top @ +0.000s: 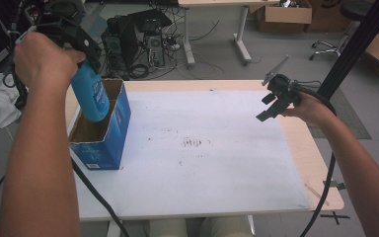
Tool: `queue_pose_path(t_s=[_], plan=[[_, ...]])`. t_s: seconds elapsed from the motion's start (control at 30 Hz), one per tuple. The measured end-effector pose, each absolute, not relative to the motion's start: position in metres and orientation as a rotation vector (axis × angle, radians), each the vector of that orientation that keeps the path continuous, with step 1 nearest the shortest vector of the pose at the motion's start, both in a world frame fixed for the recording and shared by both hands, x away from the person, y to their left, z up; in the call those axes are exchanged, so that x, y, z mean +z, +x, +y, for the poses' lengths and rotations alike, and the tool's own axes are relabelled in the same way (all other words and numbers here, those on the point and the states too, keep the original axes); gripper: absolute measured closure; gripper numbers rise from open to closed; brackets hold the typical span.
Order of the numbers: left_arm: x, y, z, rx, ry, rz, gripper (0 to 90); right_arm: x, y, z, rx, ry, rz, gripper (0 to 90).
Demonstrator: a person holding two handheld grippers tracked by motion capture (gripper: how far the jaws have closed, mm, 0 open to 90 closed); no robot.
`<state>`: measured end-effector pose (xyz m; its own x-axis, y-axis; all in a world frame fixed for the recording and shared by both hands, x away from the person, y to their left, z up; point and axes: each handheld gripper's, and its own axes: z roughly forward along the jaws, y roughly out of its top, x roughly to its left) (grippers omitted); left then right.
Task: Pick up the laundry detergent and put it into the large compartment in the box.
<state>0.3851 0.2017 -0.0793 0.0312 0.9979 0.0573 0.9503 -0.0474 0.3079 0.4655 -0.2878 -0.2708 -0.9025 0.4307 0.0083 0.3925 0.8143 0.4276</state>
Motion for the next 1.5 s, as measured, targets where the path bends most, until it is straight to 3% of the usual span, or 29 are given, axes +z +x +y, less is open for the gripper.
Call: queue_pose_path(t_s=[0.57,1.5], plan=[[-0.122,0.388,0.224,0.366,2.147,2.033,37.8,-0.275,0.465,-0.294,0.652,0.691,2.909,18.6],[-0.240,0.403,0.238,0.302,2.226,2.021,37.9,-0.284,0.467,-0.291,0.606,0.715,2.929,18.6]])
